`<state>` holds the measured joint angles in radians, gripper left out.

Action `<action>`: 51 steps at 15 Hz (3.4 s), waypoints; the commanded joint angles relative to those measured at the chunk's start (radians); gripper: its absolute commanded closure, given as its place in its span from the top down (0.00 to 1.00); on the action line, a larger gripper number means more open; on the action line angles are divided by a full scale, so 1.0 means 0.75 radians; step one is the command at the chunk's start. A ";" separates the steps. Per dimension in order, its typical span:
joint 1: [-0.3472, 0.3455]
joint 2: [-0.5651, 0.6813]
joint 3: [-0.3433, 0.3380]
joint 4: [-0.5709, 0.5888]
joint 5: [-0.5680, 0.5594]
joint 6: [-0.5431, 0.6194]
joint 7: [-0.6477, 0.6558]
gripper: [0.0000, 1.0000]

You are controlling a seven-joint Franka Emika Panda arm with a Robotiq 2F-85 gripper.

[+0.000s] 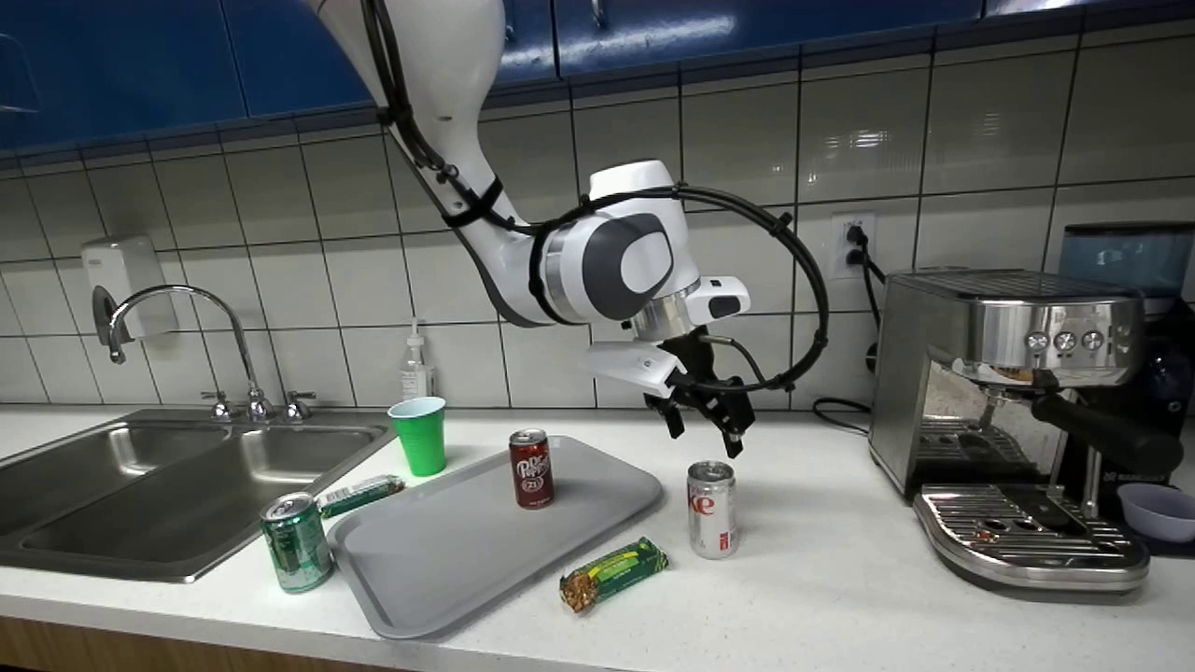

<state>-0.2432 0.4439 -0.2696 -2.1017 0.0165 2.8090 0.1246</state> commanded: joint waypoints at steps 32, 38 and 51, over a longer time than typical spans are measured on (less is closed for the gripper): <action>0.140 -0.134 0.366 -0.116 0.145 -0.096 -0.204 1.00; 0.148 -0.080 0.357 -0.095 0.132 -0.108 -0.191 1.00; 0.160 0.013 0.353 -0.016 0.119 -0.125 -0.176 0.75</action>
<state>-0.1295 0.4392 0.0009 -2.1509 0.1040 2.7556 0.0039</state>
